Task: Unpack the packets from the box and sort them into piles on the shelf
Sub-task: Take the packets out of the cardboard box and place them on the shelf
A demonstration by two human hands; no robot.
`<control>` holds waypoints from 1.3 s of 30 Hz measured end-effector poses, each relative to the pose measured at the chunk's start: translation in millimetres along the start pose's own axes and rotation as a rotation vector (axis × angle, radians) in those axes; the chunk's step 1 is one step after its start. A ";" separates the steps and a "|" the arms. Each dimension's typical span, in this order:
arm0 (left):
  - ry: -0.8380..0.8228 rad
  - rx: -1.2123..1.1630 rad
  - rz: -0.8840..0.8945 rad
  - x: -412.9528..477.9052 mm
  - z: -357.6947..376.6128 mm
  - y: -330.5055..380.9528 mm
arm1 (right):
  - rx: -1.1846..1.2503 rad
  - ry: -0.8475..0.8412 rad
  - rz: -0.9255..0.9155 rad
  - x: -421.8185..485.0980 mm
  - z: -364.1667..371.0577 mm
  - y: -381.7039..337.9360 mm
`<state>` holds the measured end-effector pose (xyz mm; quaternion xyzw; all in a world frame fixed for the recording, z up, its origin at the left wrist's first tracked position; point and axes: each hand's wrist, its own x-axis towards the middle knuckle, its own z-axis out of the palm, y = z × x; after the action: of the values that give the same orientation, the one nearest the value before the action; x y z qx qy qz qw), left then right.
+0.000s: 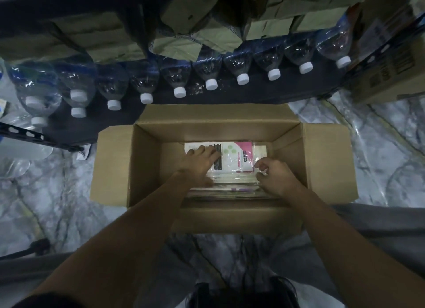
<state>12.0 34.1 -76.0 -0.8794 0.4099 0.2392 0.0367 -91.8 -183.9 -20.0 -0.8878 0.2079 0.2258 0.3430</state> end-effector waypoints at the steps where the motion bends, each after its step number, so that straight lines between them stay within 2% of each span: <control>1: 0.006 0.030 -0.007 1.8 1.1 0.7 | 0.006 0.004 -0.003 1.0 0.8 -0.8; 8: 0.021 0.080 -0.095 12.7 8.0 4.6 | 0.026 0.054 -0.015 3.7 1.9 -1.0; 13: 0.041 -0.068 -0.101 11.4 15.9 0.7 | 0.071 0.077 0.003 3.3 -0.7 -2.3; 16: -0.009 -0.336 -0.155 6.7 14.9 -6.0 | 0.113 0.114 0.013 2.4 -2.6 -4.3; 18: -0.038 -0.430 -0.183 8.2 12.4 -9.0 | 0.132 0.122 0.019 2.7 -3.2 -6.4; 21: 0.005 -0.410 -0.226 11.8 7.3 -9.2 | 0.117 0.115 0.026 2.6 -4.1 -8.9; 25: -0.022 -0.397 -0.253 11.4 3.5 -5.2 | 0.108 0.105 0.039 -0.2 -6.1 -10.3; 34: 0.076 -0.775 -0.246 -21.7 -23.2 0.4 | 0.195 0.193 0.030 -4.4 -13.8 -14.7; 39: 0.230 -0.664 -0.323 -68.0 -63.8 0.4 | 0.240 0.318 -0.004 -7.2 -19.6 -22.9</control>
<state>-0.7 65.0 11.1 -0.9178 0.1679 0.2497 -0.2591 -80.5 -180.6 8.6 -0.8655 0.2829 0.0555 0.4096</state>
